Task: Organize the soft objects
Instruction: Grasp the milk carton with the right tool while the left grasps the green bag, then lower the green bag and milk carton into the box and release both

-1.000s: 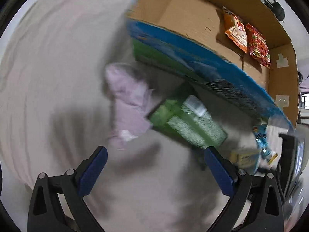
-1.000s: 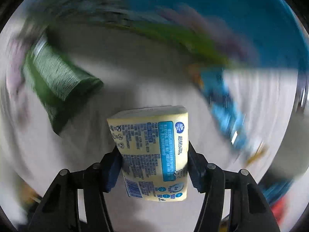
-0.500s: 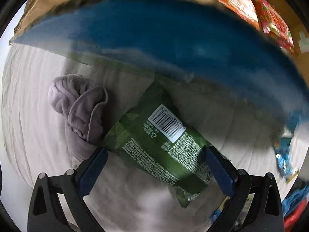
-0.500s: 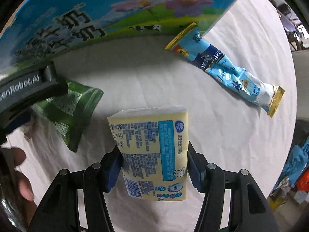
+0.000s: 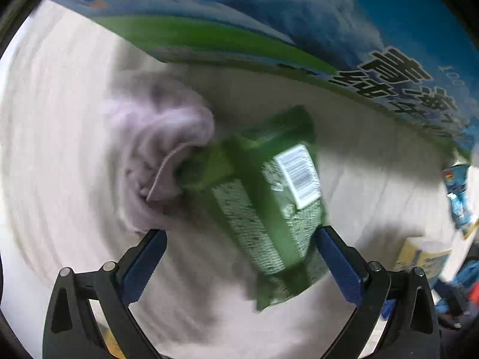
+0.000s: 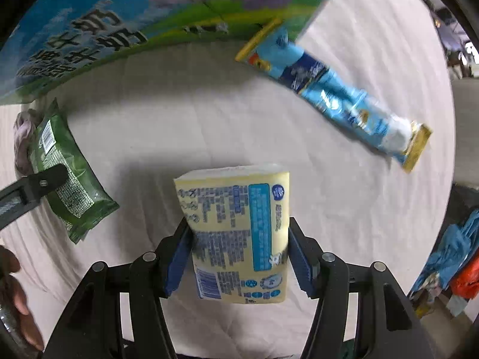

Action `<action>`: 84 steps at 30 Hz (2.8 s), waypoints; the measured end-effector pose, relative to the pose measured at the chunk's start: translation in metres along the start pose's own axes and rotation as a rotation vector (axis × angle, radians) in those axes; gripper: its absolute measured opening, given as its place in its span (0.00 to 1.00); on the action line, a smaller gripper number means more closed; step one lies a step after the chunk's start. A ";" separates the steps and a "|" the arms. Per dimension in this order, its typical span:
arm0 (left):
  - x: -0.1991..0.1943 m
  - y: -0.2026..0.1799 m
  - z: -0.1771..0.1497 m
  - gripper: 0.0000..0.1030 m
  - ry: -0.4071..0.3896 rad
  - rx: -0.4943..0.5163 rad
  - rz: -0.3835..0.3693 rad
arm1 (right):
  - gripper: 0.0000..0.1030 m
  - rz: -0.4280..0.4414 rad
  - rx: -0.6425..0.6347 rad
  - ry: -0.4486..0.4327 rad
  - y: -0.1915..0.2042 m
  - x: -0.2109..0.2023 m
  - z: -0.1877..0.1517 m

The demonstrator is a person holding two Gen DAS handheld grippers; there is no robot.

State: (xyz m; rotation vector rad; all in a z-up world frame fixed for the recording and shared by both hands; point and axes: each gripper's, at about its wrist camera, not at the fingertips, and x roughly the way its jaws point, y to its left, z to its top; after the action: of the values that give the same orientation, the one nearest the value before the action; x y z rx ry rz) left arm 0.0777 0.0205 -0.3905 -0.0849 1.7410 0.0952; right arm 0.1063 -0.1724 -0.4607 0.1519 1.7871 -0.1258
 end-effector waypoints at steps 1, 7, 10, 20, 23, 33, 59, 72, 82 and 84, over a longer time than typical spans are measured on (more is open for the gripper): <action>0.001 -0.005 -0.001 0.86 -0.004 0.010 -0.020 | 0.61 0.016 0.020 0.023 -0.004 0.005 0.001; -0.003 -0.039 -0.024 0.50 -0.051 0.157 -0.048 | 0.61 0.099 0.085 0.043 -0.018 0.019 -0.005; -0.003 -0.051 -0.054 0.44 -0.034 0.247 -0.088 | 0.61 0.103 0.065 0.061 -0.022 0.018 -0.017; 0.022 -0.021 -0.065 0.61 0.046 0.104 -0.196 | 0.64 -0.007 -0.040 0.065 -0.005 0.038 -0.049; 0.022 -0.025 -0.063 0.58 0.011 0.094 -0.165 | 0.64 0.001 -0.028 0.070 -0.003 0.044 -0.049; -0.023 -0.045 -0.080 0.45 -0.114 0.187 -0.116 | 0.63 0.031 -0.011 0.019 -0.018 0.052 -0.060; -0.258 -0.013 0.003 0.45 -0.556 0.337 -0.195 | 0.63 0.165 -0.112 -0.386 -0.002 -0.196 -0.085; -0.200 -0.028 0.174 0.45 -0.339 0.400 -0.102 | 0.63 0.082 -0.063 -0.266 0.021 -0.148 0.080; -0.138 -0.036 0.240 0.45 -0.221 0.401 -0.034 | 0.63 -0.011 -0.075 -0.169 0.039 -0.100 0.128; -0.131 -0.037 0.244 0.45 -0.206 0.396 -0.034 | 0.63 -0.020 -0.072 -0.145 0.041 -0.098 0.128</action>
State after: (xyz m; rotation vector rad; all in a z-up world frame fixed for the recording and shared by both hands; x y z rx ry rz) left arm 0.3427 0.0119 -0.3032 0.1804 1.5232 -0.2584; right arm 0.2578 -0.1567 -0.3937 0.0716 1.6465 -0.0840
